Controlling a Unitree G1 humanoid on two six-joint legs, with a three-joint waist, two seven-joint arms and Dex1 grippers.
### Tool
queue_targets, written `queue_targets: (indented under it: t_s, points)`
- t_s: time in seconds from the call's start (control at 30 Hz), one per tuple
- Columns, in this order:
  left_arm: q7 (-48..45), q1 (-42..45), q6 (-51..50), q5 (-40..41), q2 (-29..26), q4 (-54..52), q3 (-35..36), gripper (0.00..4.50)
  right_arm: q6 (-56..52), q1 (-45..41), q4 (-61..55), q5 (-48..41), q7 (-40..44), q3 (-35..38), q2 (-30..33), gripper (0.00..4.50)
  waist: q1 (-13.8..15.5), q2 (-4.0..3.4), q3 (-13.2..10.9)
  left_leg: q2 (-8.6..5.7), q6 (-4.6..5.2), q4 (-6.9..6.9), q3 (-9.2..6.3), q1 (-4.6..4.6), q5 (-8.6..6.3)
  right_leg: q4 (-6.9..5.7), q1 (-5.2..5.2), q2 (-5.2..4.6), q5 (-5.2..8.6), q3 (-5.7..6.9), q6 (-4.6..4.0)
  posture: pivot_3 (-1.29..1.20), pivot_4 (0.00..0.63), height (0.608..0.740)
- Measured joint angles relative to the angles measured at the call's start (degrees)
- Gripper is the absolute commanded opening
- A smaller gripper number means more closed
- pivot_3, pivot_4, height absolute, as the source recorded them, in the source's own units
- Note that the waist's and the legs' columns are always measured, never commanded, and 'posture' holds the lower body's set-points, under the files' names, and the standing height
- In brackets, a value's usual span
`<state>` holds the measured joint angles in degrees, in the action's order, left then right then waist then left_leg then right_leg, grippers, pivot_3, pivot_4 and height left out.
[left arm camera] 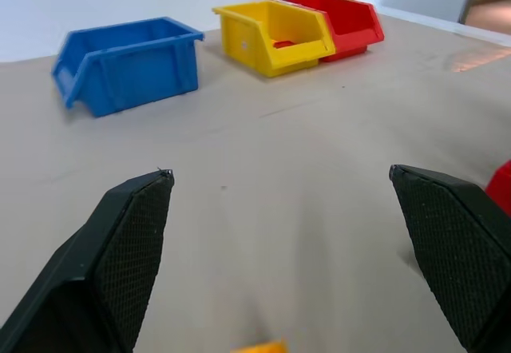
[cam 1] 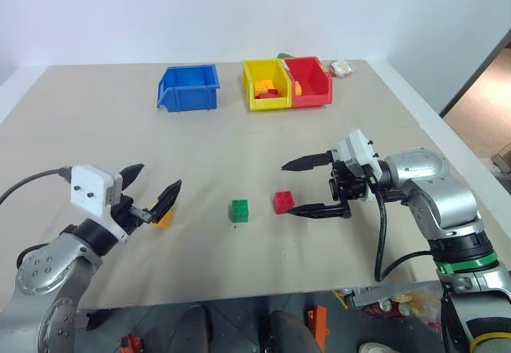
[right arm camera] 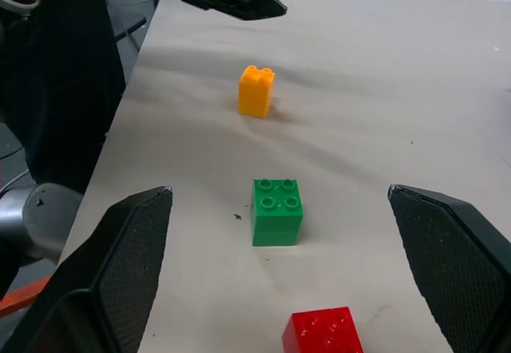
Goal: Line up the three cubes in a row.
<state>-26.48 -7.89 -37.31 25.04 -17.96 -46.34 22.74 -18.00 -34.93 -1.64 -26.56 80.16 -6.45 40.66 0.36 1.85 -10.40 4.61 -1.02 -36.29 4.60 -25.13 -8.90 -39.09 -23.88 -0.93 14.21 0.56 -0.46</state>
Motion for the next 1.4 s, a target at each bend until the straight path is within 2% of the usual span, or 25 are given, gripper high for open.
queue_targets:
  t_s: [0.2, 0.53, 0.73, 0.83, 0.87, 0.9, 1.03, 1.2, 1.33, 1.4]
  points:
    - [4.18, -7.49, 4.30, -1.97, 5.12, 1.45, -2.14, 4.49, 0.41, -0.37, 0.80, 0.64, 0.78, -0.10, -0.11, 4.50, -0.02, 0.00, 0.00, 0.00, 0.00, 0.00, 0.02, -0.05, -0.01, 0.02, -0.09, -0.05, -0.01, -0.06, 0.00, 0.00, 0.150, 0.737]
    - [6.04, -8.08, 8.89, -6.56, 5.13, 9.98, -9.58, 4.49, 0.11, -0.37, 0.69, 1.03, 0.76, -0.09, -0.01, 4.50, 0.00, 0.00, 0.00, 0.04, -0.01, 0.10, 0.04, -0.14, -0.02, 0.03, -0.27, 0.08, 0.02, -0.06, -0.04, 0.00, 0.150, 0.737]
    - [7.56, -7.05, 8.82, -6.71, 5.05, 12.80, -10.52, 2.70, -0.22, -0.34, 0.58, 1.04, 0.59, -0.08, 0.33, 4.50, -0.01, 0.00, 0.00, 0.08, -0.01, 0.11, 0.05, -0.19, -0.02, 0.03, -0.34, 0.07, 0.02, -0.06, -0.04, 0.00, 0.150, 0.737]
    - [7.43, -6.56, 8.85, -6.70, 3.82, 13.98, -10.54, 1.54, -0.24, -0.33, 0.54, 1.04, 0.53, -0.08, 0.36, 4.50, 0.00, 0.00, 0.00, 0.08, -0.03, 0.13, 0.05, -0.19, -0.04, 0.03, -0.36, 0.08, 0.03, -0.05, -0.05, 0.00, 0.150, 0.737]
    - [7.21, -6.40, 8.95, -6.69, 3.18, 14.16, -10.53, 1.33, -0.26, -0.32, 0.53, 1.04, 0.51, -0.08, 0.38, 4.50, 0.00, 0.00, 0.00, 0.08, -0.04, 0.14, 0.05, -0.19, -0.04, 0.03, -0.36, 0.08, 0.03, -0.05, -0.05, 0.00, 0.150, 0.737]
    - [6.92, -6.22, 9.13, -6.69, 2.60, 14.36, -10.52, 1.35, -0.27, -0.32, 0.50, 1.04, 0.50, -0.08, 0.39, 4.50, 0.00, 0.00, 0.00, 0.08, -0.04, 0.15, 0.05, -0.19, -0.04, 0.03, -0.37, 0.07, 0.03, -0.06, -0.05, 0.00, 0.150, 0.737]
    - [0.46, -4.93, 10.85, -5.84, -3.94, 16.57, -10.72, 1.35, -0.37, -0.33, 0.32, 1.04, 0.46, -0.07, 0.44, 4.50, 0.00, 0.00, 0.00, 0.08, -0.08, 0.22, 0.05, -0.19, -0.06, 0.04, -0.42, 0.07, 0.05, -0.05, -0.09, 0.00, 0.150, 0.737]
    - [-17.25, -0.71, 14.32, -0.80, -15.85, 19.98, -11.58, 1.35, -0.42, -0.91, 0.36, 1.22, 0.57, -0.09, 0.51, 4.50, 0.00, -0.02, -0.01, 0.07, -0.14, 0.38, 0.15, -0.16, -0.10, 0.07, -0.48, 0.01, 0.07, -0.05, -0.15, 0.00, 0.150, 0.737]
    - [-33.39, 6.79, 19.42, 0.60, -25.73, 30.63, -13.18, 1.35, -0.24, -1.86, 0.75, 1.68, 0.64, -0.25, 0.39, 4.50, 0.01, -0.03, -0.01, 0.10, -0.14, 0.53, 0.20, -0.16, -0.09, 0.08, -0.56, 0.08, 0.12, 0.03, -0.23, 0.00, 0.150, 0.737]
    - [-38.82, 10.54, 21.59, 0.14, -28.16, 35.52, -14.42, 1.35, -0.20, -1.91, 0.84, 1.95, 0.65, -0.36, 0.30, 4.50, 0.01, -0.04, -0.02, 0.09, -0.10, 0.66, 0.31, -0.14, -0.07, 0.08, -0.60, 0.09, 0.15, 0.02, -0.27, 0.00, 0.150, 0.737]
